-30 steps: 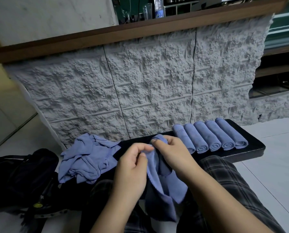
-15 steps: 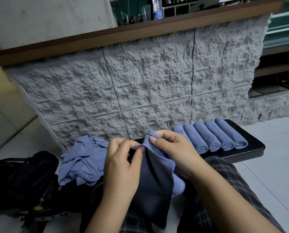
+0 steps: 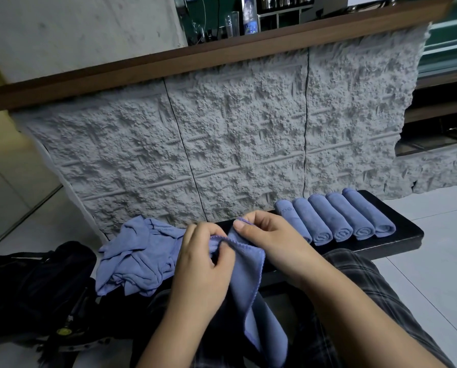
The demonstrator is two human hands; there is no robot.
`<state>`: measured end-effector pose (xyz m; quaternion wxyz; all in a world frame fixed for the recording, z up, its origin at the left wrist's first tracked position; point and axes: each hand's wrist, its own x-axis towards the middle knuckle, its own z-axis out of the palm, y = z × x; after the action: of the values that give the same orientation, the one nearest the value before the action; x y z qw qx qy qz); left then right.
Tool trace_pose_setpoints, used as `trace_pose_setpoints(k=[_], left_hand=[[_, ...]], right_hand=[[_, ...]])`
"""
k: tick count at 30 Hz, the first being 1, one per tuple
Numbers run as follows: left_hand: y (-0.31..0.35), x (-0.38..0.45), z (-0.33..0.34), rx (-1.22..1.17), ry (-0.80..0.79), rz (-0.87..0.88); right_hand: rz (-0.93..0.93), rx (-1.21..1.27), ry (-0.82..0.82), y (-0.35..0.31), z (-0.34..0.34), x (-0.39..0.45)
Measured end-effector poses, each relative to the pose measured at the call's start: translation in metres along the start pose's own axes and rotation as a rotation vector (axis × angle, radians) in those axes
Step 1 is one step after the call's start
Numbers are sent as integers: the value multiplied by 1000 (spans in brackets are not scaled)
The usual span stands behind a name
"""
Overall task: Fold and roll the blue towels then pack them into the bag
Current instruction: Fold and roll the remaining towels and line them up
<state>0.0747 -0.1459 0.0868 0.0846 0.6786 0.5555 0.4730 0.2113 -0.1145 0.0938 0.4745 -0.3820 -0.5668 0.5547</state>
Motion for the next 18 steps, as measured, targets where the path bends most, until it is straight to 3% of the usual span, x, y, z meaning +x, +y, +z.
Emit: trace_pose_setpoints(k=[8, 11, 15, 18], left_hand=[[1, 0, -3, -62, 82, -109], [-1, -2, -1, -63, 106, -105], [2, -1, -2, -13, 132, 69], [5, -1, -4, -49, 94, 36]], right_hand=[[21, 221, -198, 0, -4, -4], [-17, 162, -172, 0, -1, -3], [-35, 139, -153, 1, 1, -4], [-32, 134, -106, 1, 1, -5]])
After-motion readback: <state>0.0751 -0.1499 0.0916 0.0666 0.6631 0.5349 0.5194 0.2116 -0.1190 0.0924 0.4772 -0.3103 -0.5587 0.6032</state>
